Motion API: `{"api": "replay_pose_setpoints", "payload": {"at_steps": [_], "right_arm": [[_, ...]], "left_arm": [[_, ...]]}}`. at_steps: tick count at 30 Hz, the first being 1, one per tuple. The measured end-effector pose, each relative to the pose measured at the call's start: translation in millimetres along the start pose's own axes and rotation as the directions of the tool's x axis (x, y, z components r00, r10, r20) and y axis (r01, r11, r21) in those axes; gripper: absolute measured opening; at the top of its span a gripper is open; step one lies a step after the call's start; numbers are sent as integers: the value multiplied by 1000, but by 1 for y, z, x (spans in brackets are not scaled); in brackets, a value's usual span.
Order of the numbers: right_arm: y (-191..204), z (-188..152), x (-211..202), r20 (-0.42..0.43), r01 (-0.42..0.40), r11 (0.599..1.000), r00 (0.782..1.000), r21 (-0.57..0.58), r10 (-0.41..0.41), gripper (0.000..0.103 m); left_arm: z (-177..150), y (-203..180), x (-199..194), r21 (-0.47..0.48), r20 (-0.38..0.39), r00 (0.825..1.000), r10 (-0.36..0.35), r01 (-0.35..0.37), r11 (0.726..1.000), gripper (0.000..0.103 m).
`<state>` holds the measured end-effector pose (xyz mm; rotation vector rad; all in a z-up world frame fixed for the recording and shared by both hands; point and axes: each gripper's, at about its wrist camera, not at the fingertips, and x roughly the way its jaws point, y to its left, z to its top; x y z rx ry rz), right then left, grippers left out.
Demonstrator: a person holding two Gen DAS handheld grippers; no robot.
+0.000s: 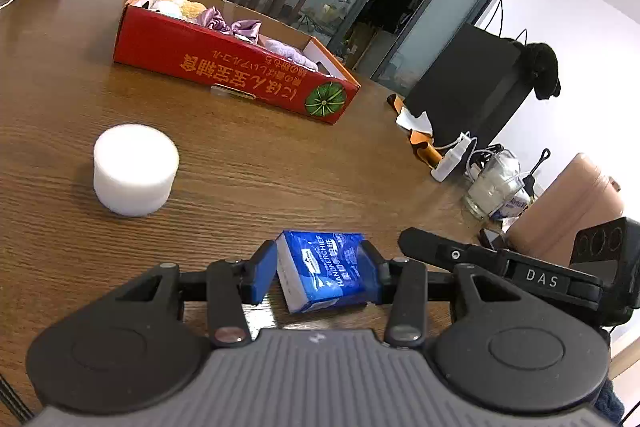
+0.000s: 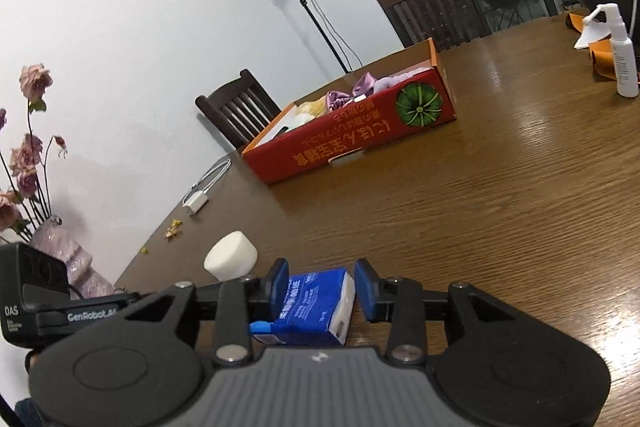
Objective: Organize soft objects
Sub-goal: 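Carry the blue milk carton into the box and open both tools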
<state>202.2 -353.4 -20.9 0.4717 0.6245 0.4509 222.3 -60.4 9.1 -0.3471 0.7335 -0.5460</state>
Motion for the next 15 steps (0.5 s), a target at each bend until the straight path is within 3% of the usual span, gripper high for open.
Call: {"api": "replay_pose_setpoints", "payload": {"at_steps": [7, 10, 13, 15], "right_arm": [[-1, -3, 16, -27, 43, 999, 999, -24, -44, 36], [-3, -4, 26, -57, 51, 998, 997, -24, -52, 35], [-2, -5, 36, -91, 37, 999, 995, -37, -40, 23], [-3, -5, 41, -81, 41, 999, 996, -35, -44, 23]], "left_arm": [[0, 4, 16, 29, -22, 997, 74, -73, 997, 42], [1, 7, 22, 30, -53, 998, 41, -40, 999, 37], [0, 8, 31, 26, -79, 997, 5, -3, 1000, 32], [2, 9, 32, 10, -74, 997, 0, 1, 1000, 30]]}}
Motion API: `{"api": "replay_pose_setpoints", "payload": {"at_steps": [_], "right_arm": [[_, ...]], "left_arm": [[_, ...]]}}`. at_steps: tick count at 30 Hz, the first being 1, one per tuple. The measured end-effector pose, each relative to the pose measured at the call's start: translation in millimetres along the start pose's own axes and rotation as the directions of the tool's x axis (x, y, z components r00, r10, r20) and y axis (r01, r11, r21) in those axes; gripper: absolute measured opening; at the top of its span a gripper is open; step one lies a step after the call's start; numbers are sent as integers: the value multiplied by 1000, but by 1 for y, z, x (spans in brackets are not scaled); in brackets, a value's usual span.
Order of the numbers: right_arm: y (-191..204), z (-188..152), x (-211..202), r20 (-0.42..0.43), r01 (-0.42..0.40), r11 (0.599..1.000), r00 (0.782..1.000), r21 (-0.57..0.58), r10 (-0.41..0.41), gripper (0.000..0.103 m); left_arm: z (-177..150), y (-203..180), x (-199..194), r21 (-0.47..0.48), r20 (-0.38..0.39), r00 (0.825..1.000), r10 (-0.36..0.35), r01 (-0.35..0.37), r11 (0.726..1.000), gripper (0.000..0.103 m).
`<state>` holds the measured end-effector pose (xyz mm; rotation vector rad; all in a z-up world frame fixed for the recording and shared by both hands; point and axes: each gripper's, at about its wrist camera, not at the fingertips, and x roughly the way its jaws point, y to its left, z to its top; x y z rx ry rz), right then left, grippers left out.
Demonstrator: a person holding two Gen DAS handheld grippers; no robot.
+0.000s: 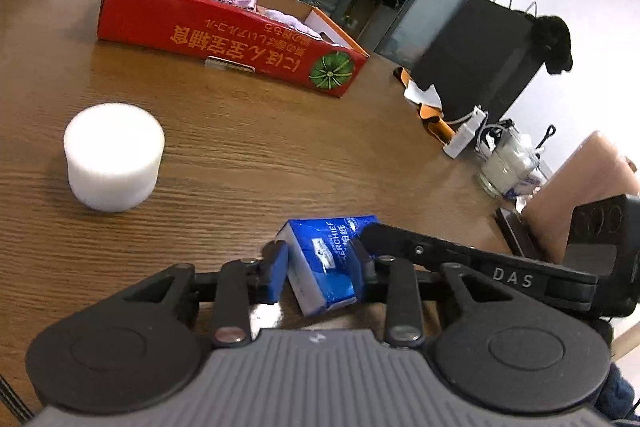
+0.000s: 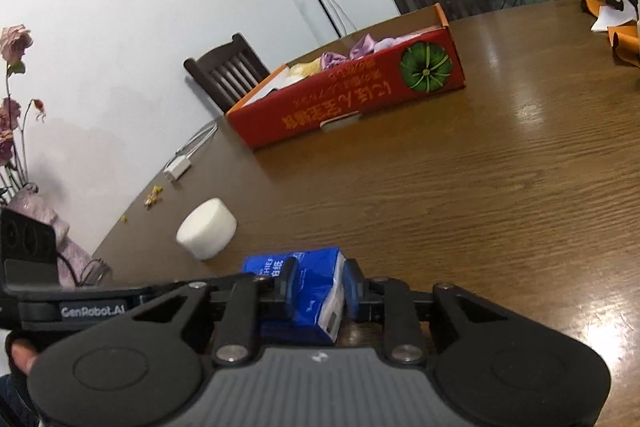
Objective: Organize soft objects
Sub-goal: 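Carry the blue milk carton into the box and open both tools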
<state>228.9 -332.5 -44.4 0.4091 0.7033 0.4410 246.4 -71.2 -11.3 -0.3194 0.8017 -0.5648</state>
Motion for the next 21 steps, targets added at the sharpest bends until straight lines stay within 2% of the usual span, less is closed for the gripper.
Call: {"api": "replay_pose_setpoints", "payload": {"at_steps": [2, 4, 7, 12, 16, 21], "right_arm": [[0, 5, 2, 8, 7, 1000, 1000, 2, -7, 20], [2, 16, 2, 35, 4, 1000, 999, -4, -4, 20], [14, 50, 9, 94, 3, 997, 996, -72, 3, 20], [33, 130, 42, 188, 11, 989, 982, -150, 17, 20], [31, 180, 94, 188, 39, 990, 982, -134, -14, 20], [25, 205, 161, 132, 86, 990, 989, -109, -72, 20]], "left_arm": [[8, 2, -1, -21, 17, 1000, -1, 1, 1000, 25], [23, 0, -3, 2, 59, 998, 2, -2, 1000, 25], [63, -3, -5, 73, 146, 989, 15, -26, 997, 25], [154, 10, 9, 115, 256, 965, 50, -82, 990, 25], [211, 42, 44, 51, 238, 968, 81, -96, 994, 25], [238, 76, 88, 23, 167, 974, 151, -157, 987, 24]]}}
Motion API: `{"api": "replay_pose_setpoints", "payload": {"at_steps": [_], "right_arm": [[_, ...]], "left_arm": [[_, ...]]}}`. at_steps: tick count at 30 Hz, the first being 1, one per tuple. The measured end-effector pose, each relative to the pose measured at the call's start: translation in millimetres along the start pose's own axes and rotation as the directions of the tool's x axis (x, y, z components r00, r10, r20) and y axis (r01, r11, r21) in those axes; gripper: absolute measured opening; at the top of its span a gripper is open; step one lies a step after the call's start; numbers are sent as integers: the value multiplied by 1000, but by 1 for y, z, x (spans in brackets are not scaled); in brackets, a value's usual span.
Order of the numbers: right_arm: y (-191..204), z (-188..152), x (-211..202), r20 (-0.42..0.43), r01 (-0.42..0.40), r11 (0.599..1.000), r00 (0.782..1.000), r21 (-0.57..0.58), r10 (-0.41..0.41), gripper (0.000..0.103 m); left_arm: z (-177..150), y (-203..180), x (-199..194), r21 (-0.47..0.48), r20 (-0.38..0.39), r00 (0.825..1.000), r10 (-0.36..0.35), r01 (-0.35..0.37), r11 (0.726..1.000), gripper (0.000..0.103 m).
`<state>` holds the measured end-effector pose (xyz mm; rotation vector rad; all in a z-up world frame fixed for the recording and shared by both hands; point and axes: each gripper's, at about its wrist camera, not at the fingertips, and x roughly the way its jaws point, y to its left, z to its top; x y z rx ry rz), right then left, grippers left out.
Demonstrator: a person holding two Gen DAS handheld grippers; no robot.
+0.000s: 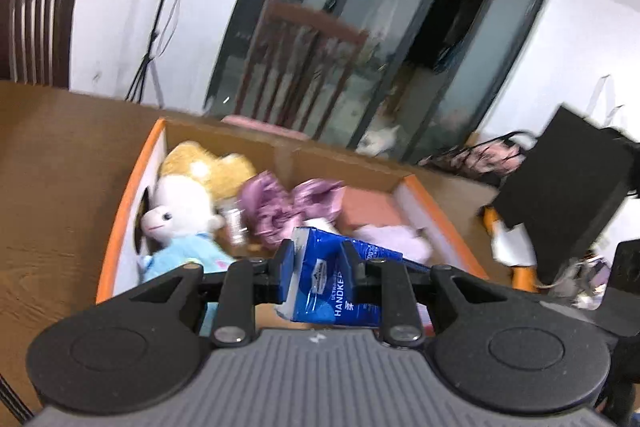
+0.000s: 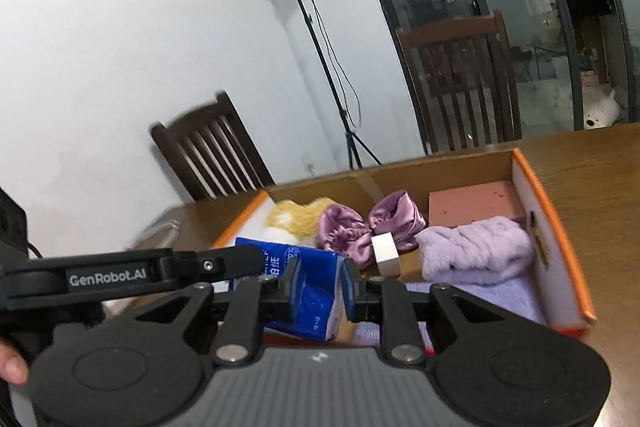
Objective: Organize soft objects
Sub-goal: 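Carry the blue milk carton into the box and open both tools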
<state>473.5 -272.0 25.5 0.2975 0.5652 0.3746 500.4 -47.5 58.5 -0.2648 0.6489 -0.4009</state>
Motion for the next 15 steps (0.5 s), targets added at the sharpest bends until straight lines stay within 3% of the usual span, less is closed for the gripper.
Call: {"api": "replay_pose_setpoints", "payload": {"at_steps": [4, 6, 8, 13, 15], "right_arm": [[-8, 0, 46, -165, 44, 999, 986, 30, -38, 20], [-10, -3, 57, -225, 75, 997, 972, 29, -66, 20], [-10, -5, 62, -251, 86, 996, 965, 17, -79, 20], [-8, -6, 63, -252, 97, 995, 963, 4, -92, 21], [-7, -7, 58, -238, 88, 996, 968, 3, -84, 22]], "left_arm": [[-8, 13, 33, 38, -139, 989, 52, -47, 998, 25], [-13, 14, 36, 74, -146, 988, 59, -48, 996, 26], [-16, 9, 38, 118, -157, 985, 77, -59, 991, 25], [-14, 12, 36, 104, -167, 985, 50, -32, 994, 29], [-9, 14, 33, 87, -160, 986, 40, -26, 996, 38]]}}
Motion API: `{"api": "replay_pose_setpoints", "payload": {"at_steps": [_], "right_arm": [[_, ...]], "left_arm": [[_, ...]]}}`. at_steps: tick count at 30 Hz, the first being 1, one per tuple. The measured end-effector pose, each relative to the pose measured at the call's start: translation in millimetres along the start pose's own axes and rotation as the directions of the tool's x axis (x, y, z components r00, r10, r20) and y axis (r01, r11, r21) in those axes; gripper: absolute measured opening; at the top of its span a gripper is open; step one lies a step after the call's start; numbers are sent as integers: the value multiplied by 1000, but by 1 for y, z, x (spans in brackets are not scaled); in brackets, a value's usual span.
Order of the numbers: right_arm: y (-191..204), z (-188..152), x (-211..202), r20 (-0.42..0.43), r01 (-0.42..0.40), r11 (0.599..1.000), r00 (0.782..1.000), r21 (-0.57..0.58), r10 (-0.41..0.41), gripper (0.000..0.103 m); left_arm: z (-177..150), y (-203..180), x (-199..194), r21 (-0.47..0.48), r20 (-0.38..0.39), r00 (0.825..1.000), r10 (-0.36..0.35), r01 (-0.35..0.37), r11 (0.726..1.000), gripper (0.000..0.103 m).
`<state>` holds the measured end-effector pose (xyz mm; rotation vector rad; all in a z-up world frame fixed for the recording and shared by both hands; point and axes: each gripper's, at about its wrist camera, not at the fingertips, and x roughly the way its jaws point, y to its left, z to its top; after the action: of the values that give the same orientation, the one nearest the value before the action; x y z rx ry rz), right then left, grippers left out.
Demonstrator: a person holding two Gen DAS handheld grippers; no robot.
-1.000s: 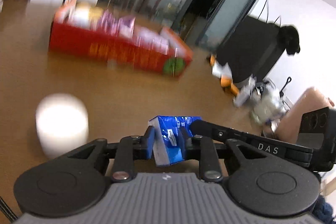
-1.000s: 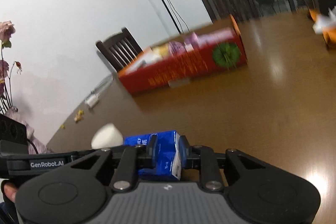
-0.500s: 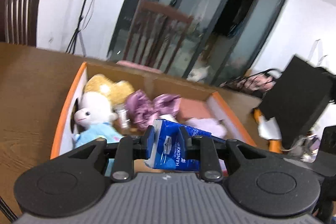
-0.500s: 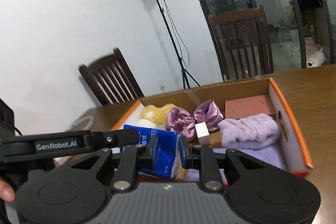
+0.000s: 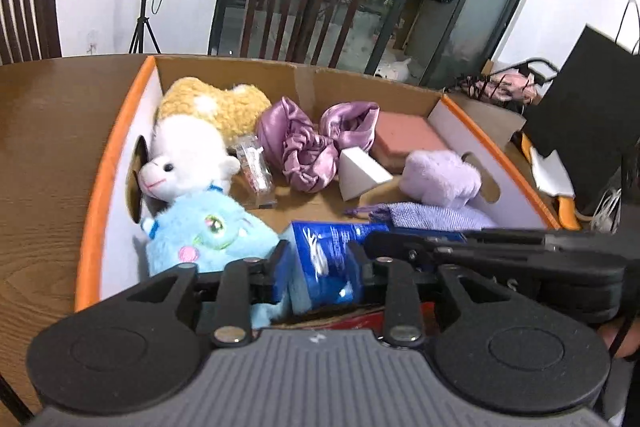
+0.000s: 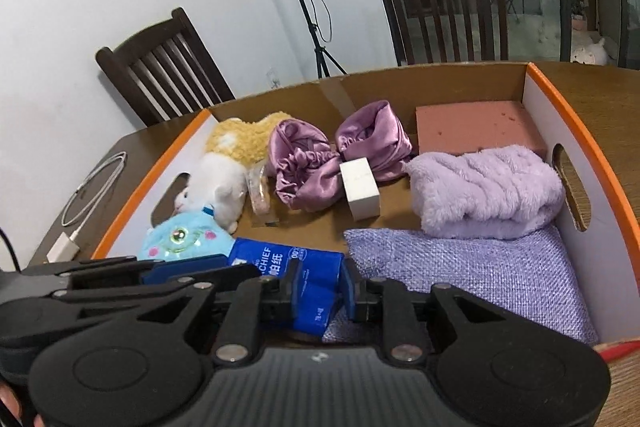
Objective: Organize soft objects
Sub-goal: 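Carry the blue milk carton into the box and open both tools, then withdraw both tools from the box toward the white foam cylinder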
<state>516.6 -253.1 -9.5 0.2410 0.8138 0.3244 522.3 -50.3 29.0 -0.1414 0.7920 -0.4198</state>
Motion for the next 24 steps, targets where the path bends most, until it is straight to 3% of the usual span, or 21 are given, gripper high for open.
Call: {"api": "replay_pose_setpoints", "payload": {"at_steps": [1, 4, 7, 13, 20, 24], "right_arm": [[-2, 2, -2, 8, -6, 1000, 1000, -2, 6, 24], [-3, 7, -16, 57, -29, 1000, 998, -12, 30, 43], [4, 11, -37, 118, -2, 998, 993, -66, 10, 44], [14, 5, -104, 265, 62, 982, 964, -180, -12, 52], [17, -42, -186, 391, 104, 967, 920, -235, -4, 61], [14, -83, -216, 416, 86, 966, 909, -245, 25, 69]], "left_arm": [[2, 1, -5, -3, 16, 1000, -6, 6, 1000, 46], [6, 1, -29, -3, 78, 997, -18, 19, 1000, 49], [5, 0, -58, 4, 140, 990, -8, 8, 1000, 49], [-18, -20, -117, 83, 243, 967, 79, -102, 991, 56], [-79, -54, -199, 173, 444, 888, 116, -212, 962, 82], [-119, -61, -226, 127, 500, 853, 149, -243, 962, 88]]}}
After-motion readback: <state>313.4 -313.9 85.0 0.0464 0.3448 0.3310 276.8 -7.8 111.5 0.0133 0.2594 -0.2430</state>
